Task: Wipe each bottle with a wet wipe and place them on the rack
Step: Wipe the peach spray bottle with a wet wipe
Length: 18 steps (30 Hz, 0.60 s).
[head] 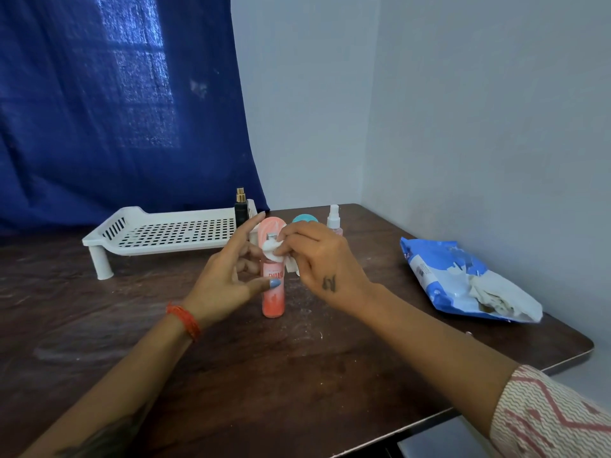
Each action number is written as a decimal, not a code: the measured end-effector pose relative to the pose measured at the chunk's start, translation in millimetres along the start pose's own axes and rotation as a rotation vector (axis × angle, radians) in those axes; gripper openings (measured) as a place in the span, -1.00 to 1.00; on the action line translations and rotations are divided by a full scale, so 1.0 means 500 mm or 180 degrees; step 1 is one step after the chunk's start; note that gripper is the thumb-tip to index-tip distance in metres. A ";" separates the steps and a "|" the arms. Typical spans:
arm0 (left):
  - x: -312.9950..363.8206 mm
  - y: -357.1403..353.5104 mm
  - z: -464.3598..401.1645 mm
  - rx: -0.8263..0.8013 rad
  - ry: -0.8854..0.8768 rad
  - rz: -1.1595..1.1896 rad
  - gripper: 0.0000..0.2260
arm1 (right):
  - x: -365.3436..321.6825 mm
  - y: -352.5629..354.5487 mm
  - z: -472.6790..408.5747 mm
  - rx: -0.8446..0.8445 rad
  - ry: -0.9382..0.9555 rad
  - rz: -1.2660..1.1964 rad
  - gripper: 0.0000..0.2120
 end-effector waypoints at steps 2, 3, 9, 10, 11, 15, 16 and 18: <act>0.000 0.001 -0.001 -0.0004 -0.0010 -0.0044 -0.14 | 0.015 0.001 0.002 0.0168 -0.0362 -0.0295 -0.86; 0.001 0.001 -0.001 -0.0001 -0.0018 -0.0052 -0.14 | 0.024 -0.001 0.004 0.0235 -0.0524 -0.0401 -0.88; 0.001 0.003 -0.001 0.0003 -0.0031 -0.0030 -0.13 | 0.064 -0.021 0.007 0.0202 -0.1450 -0.0621 -0.85; 0.000 0.003 -0.001 -0.0008 -0.0027 -0.0035 -0.13 | 0.069 -0.026 0.005 0.0127 -0.1576 -0.0654 -0.85; 0.001 0.001 -0.001 -0.0023 -0.0029 -0.0053 -0.12 | 0.073 -0.031 0.005 0.0067 -0.1687 -0.0682 -0.85; 0.002 0.000 -0.001 -0.0042 -0.0034 -0.0069 -0.12 | 0.084 -0.038 0.002 -0.0023 -0.2025 -0.0911 -0.85; 0.003 0.000 -0.001 -0.0048 -0.0034 -0.0073 -0.12 | 0.084 -0.040 0.000 -0.0094 -0.2063 -0.0939 -0.84; 0.006 -0.002 0.000 -0.0074 -0.0030 -0.0093 -0.12 | 0.086 -0.045 -0.002 -0.0294 -0.2125 -0.0935 -0.81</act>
Point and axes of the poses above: each hand's wrist, its own z-axis away from the middle knuckle, its own y-axis out of the back of the hand, x = y × z, the point moved 7 cm from there along -z, towards the middle knuckle, and after that the axes turned 5 degrees about -z, right-handed, at the moved point
